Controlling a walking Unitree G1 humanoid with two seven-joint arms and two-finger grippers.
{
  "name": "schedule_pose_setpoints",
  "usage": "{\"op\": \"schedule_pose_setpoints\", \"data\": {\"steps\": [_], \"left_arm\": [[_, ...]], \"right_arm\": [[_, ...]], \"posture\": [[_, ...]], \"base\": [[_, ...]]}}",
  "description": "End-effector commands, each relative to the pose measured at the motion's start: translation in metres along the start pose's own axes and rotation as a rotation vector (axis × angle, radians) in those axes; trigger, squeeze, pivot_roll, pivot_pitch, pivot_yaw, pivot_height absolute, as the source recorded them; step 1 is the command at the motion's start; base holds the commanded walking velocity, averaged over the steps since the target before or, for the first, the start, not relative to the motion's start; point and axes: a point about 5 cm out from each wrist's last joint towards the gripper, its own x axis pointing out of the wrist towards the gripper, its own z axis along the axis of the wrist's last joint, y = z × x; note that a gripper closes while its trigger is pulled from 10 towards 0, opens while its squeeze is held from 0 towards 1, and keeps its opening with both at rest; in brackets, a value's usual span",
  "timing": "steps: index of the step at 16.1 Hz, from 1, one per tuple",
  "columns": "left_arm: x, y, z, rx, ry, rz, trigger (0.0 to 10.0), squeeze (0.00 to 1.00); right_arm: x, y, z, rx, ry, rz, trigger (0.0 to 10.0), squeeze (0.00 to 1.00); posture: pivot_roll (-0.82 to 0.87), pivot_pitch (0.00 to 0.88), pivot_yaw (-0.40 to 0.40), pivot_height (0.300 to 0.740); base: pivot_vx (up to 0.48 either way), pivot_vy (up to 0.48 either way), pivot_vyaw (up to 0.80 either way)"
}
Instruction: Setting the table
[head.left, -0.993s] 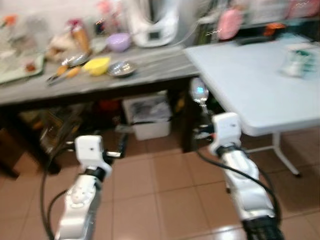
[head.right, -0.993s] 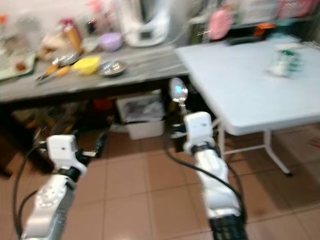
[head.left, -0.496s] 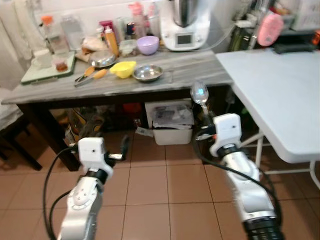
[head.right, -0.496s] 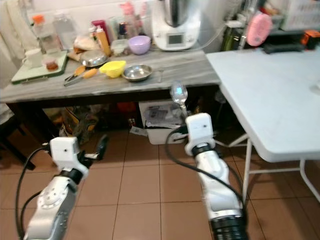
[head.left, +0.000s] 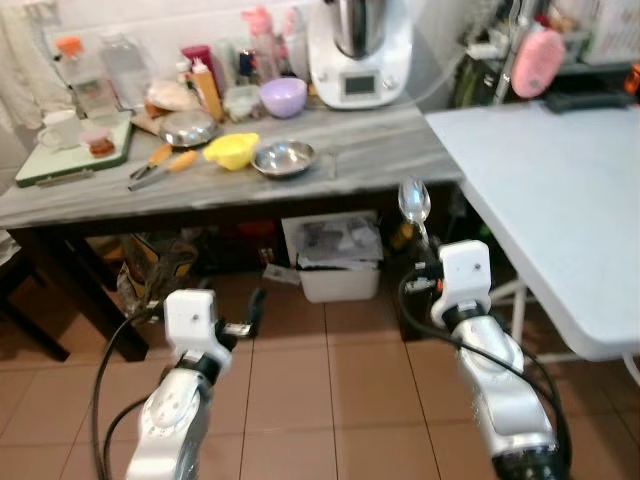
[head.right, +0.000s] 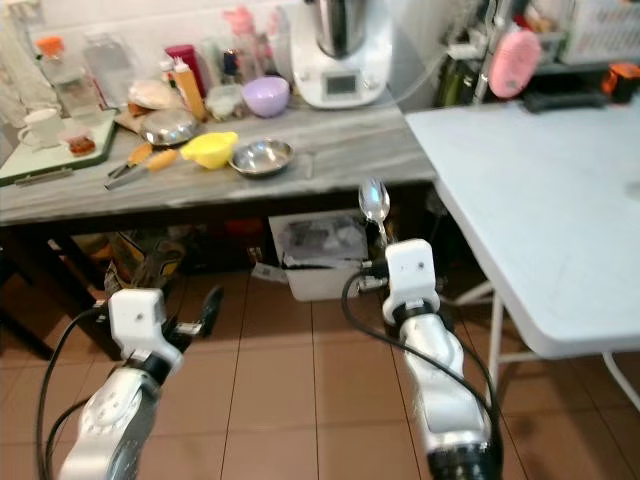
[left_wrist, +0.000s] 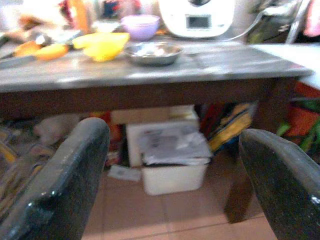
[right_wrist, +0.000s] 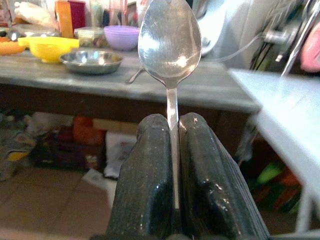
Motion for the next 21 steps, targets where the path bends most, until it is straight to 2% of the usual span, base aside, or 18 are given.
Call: {"op": "schedule_pose_setpoints", "data": {"steps": [1, 5, 10, 12, 18, 21], "left_arm": [[-0.001, 0.005, 0.002, 0.017, -0.006, 0.013, 10.0, 0.00], [-0.008, 0.004, -0.006, 0.023, 0.018, 0.016, 10.0, 0.00], [-0.003, 0.000, 0.001, 0.023, -0.006, 0.002, 10.0, 0.00], [-0.002, -0.001, 0.001, 0.023, -0.009, -0.004, 10.0, 0.00], [0.000, -0.004, 0.001, 0.024, -0.007, -0.021, 10.0, 0.00], [0.002, -0.005, 0.002, 0.025, -0.010, -0.027, 10.0, 0.00]], "right_arm": [[-0.002, -0.004, 0.001, 0.015, -0.002, -0.018, 10.0, 0.00], [-0.009, -0.005, -0.006, 0.022, 0.017, -0.027, 10.0, 0.00], [-0.005, -0.005, -0.003, 0.026, 0.011, -0.026, 10.0, 0.00], [-0.003, -0.004, -0.003, 0.033, 0.012, -0.021, 10.0, 0.00], [-0.003, -0.001, 0.000, -0.005, -0.005, 0.001, 10.0, 0.00], [-0.003, 0.001, 0.001, -0.015, -0.017, 0.012, 10.0, 0.00]], "posture": [[-0.15, 0.000, 0.093, 0.740], [-0.16, 0.000, 0.096, 0.740], [-0.15, 0.000, 0.094, 0.740], [-0.15, 0.000, 0.095, 0.740], [-0.16, 0.000, 0.099, 0.740], [-0.15, 0.000, 0.100, 0.740]], "base": [[0.311, 0.000, 0.00], [0.307, 0.000, 0.00], [0.310, 0.000, 0.00], [0.326, 0.000, -0.63], [0.387, 0.000, -0.11], [0.480, 0.000, 0.70]]}}
